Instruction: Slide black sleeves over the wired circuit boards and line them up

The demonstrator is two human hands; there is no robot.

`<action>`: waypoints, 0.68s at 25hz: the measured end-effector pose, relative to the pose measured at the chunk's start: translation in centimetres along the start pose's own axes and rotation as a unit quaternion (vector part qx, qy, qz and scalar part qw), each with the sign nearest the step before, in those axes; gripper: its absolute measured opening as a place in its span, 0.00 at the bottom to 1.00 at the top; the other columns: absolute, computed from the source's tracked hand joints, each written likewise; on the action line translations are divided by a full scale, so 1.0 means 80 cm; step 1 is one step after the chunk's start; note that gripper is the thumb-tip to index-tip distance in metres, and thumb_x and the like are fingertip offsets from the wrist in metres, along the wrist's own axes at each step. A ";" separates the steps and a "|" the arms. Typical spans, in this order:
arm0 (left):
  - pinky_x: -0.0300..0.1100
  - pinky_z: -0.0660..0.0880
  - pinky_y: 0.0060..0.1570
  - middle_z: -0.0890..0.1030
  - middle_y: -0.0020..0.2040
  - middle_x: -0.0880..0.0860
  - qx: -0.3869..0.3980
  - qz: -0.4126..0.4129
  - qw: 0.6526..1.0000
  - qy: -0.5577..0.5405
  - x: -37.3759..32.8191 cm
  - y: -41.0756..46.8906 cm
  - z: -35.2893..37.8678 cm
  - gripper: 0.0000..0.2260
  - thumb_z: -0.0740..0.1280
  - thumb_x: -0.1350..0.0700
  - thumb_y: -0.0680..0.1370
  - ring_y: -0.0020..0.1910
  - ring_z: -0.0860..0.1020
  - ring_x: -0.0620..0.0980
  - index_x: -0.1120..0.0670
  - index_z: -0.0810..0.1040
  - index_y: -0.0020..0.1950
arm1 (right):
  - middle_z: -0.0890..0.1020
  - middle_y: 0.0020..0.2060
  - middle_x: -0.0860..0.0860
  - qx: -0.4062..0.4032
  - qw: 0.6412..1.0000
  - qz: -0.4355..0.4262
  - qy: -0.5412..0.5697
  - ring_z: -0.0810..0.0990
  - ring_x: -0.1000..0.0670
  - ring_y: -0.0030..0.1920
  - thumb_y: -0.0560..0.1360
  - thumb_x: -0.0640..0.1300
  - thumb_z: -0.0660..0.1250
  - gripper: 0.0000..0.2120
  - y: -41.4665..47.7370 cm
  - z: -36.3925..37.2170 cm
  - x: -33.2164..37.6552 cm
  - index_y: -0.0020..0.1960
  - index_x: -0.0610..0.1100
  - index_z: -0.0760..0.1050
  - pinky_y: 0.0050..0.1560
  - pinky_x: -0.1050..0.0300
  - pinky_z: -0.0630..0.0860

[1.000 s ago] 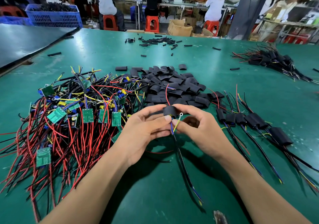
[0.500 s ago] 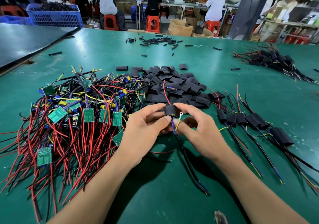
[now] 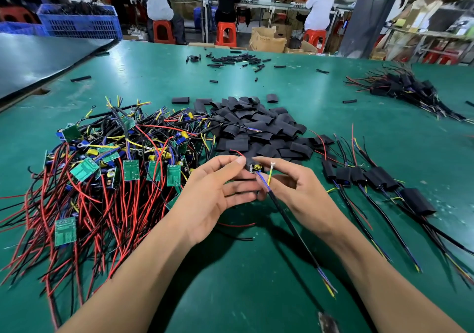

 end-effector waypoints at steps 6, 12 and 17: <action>0.45 0.82 0.41 0.83 0.43 0.57 0.011 -0.010 1.000 -0.020 0.003 0.001 -0.001 0.06 0.71 0.56 0.72 0.45 0.86 0.58 0.54 0.76 0.45 | 0.87 0.45 0.53 -0.023 0.999 -0.025 -0.013 0.83 0.55 0.42 0.74 0.47 0.68 0.11 0.005 -0.007 -0.002 0.55 0.57 0.83 0.45 0.56 0.81; 0.47 0.82 0.47 0.81 0.43 0.53 -0.014 0.032 0.998 -0.050 0.005 0.004 -0.005 0.07 0.70 0.60 0.74 0.44 0.85 0.57 0.52 0.73 0.43 | 0.86 0.49 0.52 -0.021 0.998 0.011 0.052 0.84 0.47 0.35 0.77 0.47 0.71 0.12 0.003 -0.011 -0.002 0.60 0.50 0.80 0.35 0.58 0.78; 0.46 0.81 0.46 0.79 0.40 0.56 -0.017 0.051 0.998 -0.029 0.006 0.001 -0.002 0.08 0.72 0.61 0.72 0.39 0.82 0.55 0.53 0.74 0.43 | 0.85 0.49 0.55 -0.046 0.998 0.028 0.010 0.77 0.54 0.26 0.75 0.46 0.76 0.12 0.001 -0.003 -0.004 0.56 0.53 0.80 0.28 0.65 0.71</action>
Point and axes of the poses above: each hand's wrist, its own y-axis towards the middle knuckle, its own z-axis out of the palm, x = y × z, the point moved 2 cm from there along y, towards the middle knuckle
